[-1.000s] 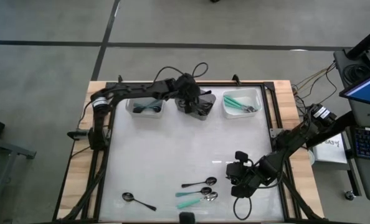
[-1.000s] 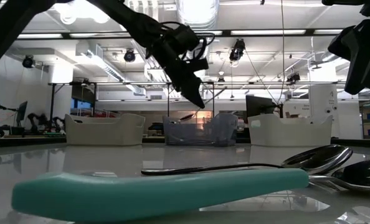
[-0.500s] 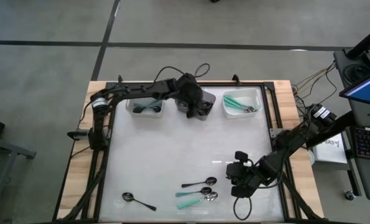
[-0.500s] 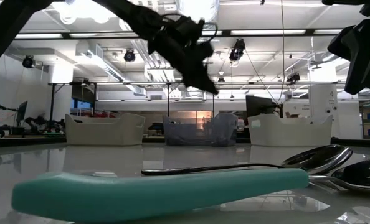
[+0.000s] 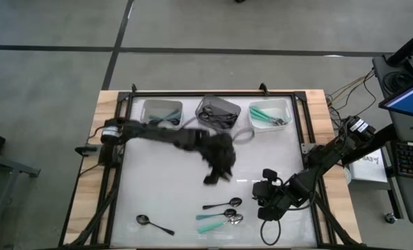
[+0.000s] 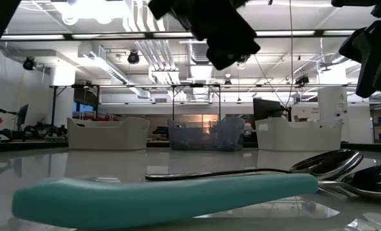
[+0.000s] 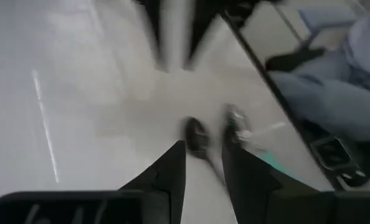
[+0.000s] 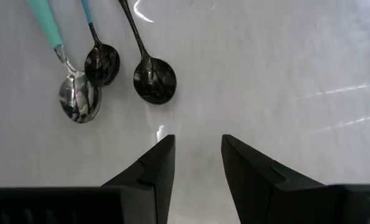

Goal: Sort silverware by color (type)
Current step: Put the blue spoon into the gray bin

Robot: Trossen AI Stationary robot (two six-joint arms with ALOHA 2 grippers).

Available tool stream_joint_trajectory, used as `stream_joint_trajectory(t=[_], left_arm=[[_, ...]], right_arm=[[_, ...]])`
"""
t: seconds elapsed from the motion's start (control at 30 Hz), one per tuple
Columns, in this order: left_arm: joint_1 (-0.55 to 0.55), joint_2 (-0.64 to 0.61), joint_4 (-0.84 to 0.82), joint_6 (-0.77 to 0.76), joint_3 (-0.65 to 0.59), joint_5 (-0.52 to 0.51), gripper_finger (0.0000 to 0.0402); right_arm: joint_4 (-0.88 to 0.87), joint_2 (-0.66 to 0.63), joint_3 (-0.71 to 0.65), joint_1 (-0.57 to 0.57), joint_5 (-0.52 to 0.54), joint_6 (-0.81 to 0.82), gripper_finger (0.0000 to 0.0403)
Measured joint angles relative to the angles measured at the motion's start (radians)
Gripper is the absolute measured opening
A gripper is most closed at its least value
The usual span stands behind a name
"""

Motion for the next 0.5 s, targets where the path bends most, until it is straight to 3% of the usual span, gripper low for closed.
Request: stream_joint_trajectory(t=[0.33, 0.5], left_arm=[[-0.282, 0.033, -0.103, -0.196, -0.009, -0.382, 0.0087], [-0.349, 0.085, -0.090, -0.361, -0.008, -0.432, 0.0087]], right_arm=[[0.001, 0.000, 0.000, 0.003, -0.050, 0.041, 0.0123], [0.002, 0.000, 0.000, 0.003, -0.052, 0.061, 0.0123]])
